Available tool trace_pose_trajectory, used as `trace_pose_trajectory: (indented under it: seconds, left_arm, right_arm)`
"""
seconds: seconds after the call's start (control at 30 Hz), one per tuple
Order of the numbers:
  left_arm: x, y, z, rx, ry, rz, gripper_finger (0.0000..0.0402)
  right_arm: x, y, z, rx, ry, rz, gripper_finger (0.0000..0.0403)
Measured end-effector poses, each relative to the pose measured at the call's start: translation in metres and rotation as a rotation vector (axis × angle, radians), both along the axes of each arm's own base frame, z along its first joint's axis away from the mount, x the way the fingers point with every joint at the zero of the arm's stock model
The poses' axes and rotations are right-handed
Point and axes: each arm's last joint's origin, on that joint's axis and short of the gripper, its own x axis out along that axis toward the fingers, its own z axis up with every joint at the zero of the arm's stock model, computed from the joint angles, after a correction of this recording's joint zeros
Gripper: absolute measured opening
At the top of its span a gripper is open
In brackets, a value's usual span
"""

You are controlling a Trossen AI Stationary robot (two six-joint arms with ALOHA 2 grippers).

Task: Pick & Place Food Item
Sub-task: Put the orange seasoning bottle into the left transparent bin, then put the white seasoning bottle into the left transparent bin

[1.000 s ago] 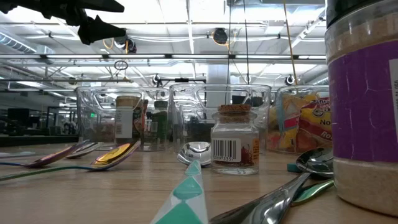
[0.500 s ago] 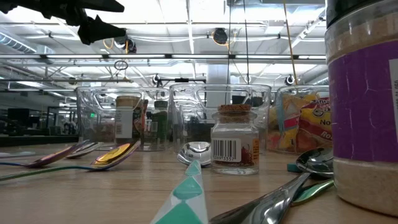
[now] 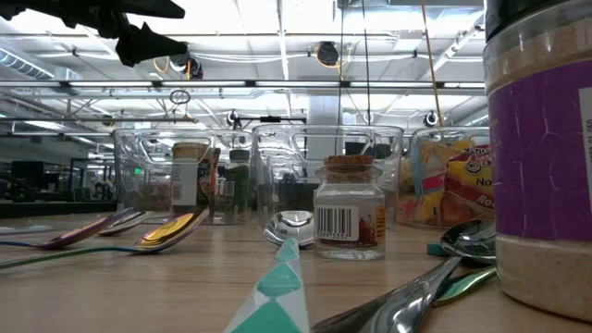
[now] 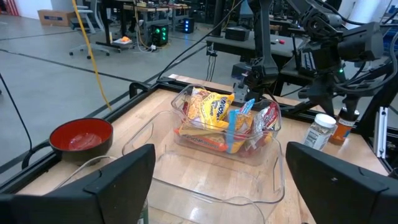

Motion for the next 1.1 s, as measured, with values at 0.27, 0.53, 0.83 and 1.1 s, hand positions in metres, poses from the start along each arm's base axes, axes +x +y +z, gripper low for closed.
trace_pose_trajectory:
  seconds: [0.27, 0.53, 0.83, 1.1]
  left_arm:
    - [0.0, 0.0, 0.0, 0.0, 0.0, 0.0, 0.0376]
    - [0.0, 0.0, 0.0, 0.0, 0.0, 0.0, 0.0366]
    - [0.0, 0.0, 0.0, 0.0, 0.0, 0.0, 0.0378]
    - [0.0, 0.0, 0.0, 0.0, 0.0, 0.0, 0.0371]
  right_arm:
    - [0.002, -0.002, -0.001, -0.061, -0.096, 0.023, 0.0204]
    - [0.006, -0.006, -0.005, -0.251, -0.335, 0.087, 0.0205]
    - [-0.001, -0.014, -0.041, -0.252, -0.378, 0.136, 0.0201]
    - [-0.005, -0.027, -0.067, -0.361, -0.49, 0.172, 0.02]
